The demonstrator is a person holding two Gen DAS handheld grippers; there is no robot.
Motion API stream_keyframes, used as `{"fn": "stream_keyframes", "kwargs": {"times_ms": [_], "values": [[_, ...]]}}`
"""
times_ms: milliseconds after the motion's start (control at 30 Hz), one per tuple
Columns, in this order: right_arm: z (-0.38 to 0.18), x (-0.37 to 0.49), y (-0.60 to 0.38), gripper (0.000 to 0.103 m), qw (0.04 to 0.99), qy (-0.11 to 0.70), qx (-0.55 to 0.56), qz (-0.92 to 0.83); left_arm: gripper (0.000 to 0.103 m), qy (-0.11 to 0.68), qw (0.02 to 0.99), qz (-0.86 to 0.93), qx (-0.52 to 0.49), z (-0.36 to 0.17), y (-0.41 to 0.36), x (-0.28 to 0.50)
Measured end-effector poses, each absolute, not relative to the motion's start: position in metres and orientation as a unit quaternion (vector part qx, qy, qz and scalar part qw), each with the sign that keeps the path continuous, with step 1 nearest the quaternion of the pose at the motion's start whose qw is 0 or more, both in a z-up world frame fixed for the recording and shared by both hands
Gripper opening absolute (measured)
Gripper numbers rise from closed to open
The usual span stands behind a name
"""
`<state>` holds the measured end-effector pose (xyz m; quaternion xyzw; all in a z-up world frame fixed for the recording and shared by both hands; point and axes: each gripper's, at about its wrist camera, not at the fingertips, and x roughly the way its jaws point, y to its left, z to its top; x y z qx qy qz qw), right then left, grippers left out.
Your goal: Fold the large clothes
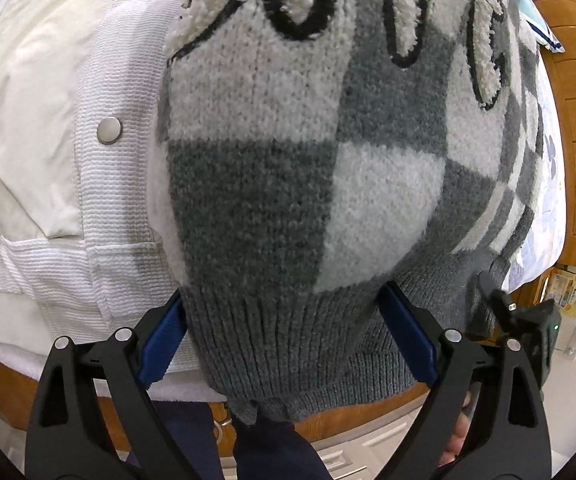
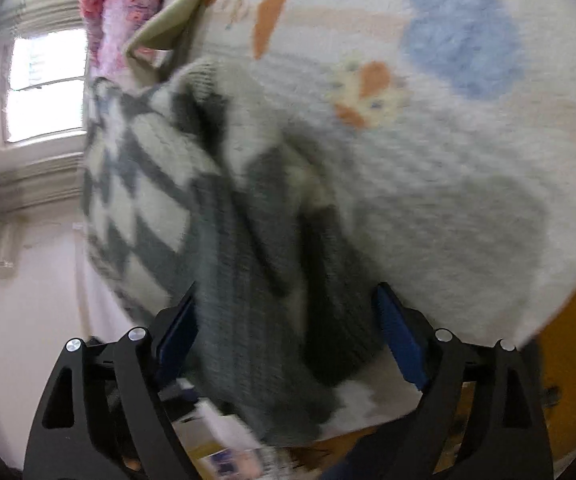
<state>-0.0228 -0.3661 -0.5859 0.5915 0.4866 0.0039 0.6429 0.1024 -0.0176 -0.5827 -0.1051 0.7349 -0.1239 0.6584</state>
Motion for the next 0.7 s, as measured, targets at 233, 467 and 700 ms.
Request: {"fn": "stream_keyframes", "kwargs": {"times_ms": [233,467,700], "values": [[-0.583,-0.009,-0.365,0.053,0.644,0.495,0.583,0.013,0.092,0.736,0.651,-0.131,-0.128,-0.576,-0.010,0.117],[-0.596,-0.012,-0.363,0.063,0.619,0.493,0.612,-0.005,0.092,0.707,0.679,-0.137,-0.143,-0.546,0.016,0.147],[-0.559,-0.013,-0.363,0.038,0.609,0.491,0.622,0.002,0.092,0.638,0.753,-0.146,-0.060,-0.517,0.007,0.208]]}}
